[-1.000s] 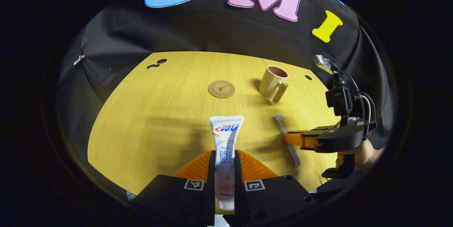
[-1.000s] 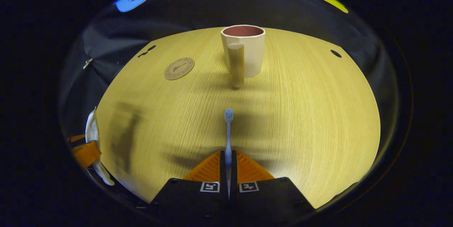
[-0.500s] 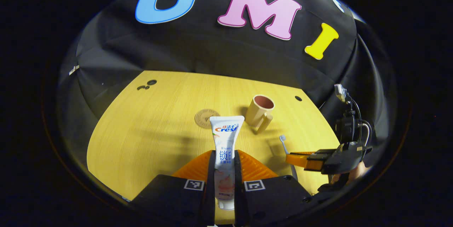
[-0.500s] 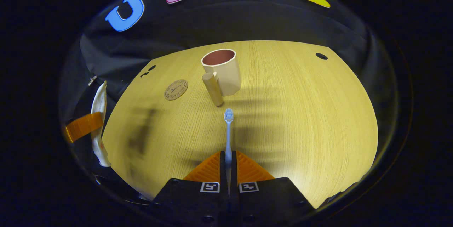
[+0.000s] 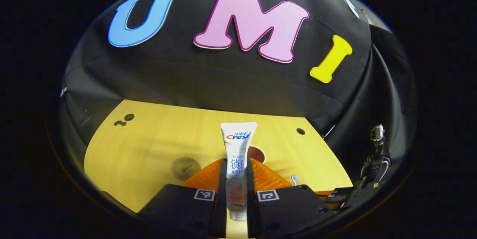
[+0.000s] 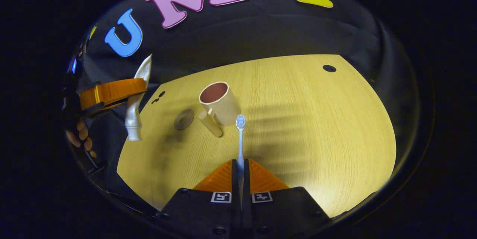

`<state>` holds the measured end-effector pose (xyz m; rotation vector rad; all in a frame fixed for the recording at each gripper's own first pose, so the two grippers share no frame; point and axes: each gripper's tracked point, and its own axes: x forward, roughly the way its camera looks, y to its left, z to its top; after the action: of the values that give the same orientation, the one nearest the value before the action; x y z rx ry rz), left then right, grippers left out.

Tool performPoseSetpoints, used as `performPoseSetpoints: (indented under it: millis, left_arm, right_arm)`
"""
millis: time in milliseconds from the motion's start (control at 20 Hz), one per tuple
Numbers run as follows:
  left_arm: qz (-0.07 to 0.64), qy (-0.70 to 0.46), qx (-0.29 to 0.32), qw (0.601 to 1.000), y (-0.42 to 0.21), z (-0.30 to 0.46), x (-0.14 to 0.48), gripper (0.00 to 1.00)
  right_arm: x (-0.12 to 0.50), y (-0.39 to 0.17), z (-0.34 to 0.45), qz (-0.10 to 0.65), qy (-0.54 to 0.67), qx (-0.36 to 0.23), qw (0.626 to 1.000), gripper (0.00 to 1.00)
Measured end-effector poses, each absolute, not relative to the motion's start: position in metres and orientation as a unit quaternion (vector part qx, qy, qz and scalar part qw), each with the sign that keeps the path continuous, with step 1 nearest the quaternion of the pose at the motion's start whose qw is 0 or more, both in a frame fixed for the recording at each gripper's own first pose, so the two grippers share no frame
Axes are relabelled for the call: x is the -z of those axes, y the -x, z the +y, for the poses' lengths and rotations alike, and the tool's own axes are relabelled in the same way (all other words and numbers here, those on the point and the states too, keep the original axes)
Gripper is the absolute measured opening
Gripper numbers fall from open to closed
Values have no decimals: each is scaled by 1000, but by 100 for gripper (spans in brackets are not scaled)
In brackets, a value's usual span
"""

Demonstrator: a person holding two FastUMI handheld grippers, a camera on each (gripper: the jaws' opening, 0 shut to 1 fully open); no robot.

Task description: Put the toothbrush and toothpaste on the desktop into the cup, then pick up the cup and place it on the coaster on the desktop.

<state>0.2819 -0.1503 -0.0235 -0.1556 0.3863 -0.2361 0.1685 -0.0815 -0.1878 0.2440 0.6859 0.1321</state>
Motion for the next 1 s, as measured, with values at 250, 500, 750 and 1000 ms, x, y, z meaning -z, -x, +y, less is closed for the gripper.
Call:
performPoseSetpoints:
  millis: [250,500,750,1000]
  left_arm:
    - [157,83,142,974,-340,-183,9,27]
    - [107,57,168,978,-386,-211,8,26]
    - [89,67,187,976,-414,-223,23,27]
    - [76,82,179,977,-420,-219,47,27]
  right_arm:
    - [168,-183,-105,323,-138,-64,934,5]
    - [156,-192,-122,317,-178,-59,929,5]
    - [154,-202,-138,314,-161,-55,934,5]
    - [154,-208,-132,310,-144,-65,937,5]
